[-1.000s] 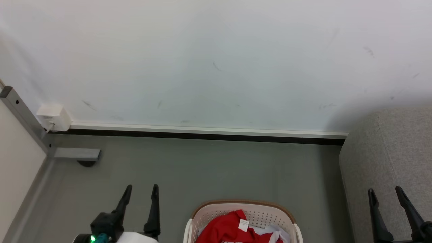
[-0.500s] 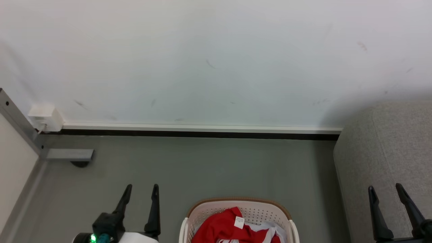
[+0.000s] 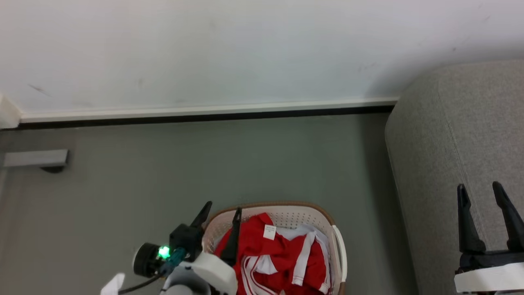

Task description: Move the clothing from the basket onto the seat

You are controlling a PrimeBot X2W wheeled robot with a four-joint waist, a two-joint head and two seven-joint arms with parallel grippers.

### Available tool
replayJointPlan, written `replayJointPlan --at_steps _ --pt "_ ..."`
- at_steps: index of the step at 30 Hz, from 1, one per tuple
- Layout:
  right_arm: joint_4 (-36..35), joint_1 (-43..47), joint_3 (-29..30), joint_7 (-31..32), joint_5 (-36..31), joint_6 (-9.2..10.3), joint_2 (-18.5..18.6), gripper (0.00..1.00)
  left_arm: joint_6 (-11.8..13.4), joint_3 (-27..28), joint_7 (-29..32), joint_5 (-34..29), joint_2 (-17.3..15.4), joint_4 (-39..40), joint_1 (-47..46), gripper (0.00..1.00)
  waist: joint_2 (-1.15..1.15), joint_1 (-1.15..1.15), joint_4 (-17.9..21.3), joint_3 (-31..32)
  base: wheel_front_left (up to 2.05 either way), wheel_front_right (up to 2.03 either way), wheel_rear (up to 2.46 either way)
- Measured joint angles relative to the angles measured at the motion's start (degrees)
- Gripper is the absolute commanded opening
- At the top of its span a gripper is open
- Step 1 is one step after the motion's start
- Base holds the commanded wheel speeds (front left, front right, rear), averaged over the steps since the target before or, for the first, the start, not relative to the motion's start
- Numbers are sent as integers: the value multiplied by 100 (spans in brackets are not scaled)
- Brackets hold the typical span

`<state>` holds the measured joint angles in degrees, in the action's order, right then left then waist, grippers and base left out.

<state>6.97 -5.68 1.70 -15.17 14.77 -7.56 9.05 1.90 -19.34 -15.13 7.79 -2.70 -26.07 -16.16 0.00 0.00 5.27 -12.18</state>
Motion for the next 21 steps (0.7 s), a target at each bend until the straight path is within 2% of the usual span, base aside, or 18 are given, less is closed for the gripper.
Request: replayJointPlan --at_steps 6,9,15,21 --pt "-103 -388 -80 -1 115 0 -49 100 104 -779 15 138 3 -1310 -855 100 0 0 279 -629 0 0 0" --pt "-149 -605 -89 -1 276 0 -149 100 129 -1082 277 307 3 -1937 -1279 100 0 1 440 -931 0 0 0" --pt "-335 -1013 -196 0 423 0 -212 100 312 -1434 670 420 7 -2872 -2000 100 0 1 770 -1505 0 0 0" --pt "-506 -1232 -297 -1 499 0 -282 100 692 -1564 1014 454 8 -3654 -2577 100 0 2 1019 -2007 0 0 0"
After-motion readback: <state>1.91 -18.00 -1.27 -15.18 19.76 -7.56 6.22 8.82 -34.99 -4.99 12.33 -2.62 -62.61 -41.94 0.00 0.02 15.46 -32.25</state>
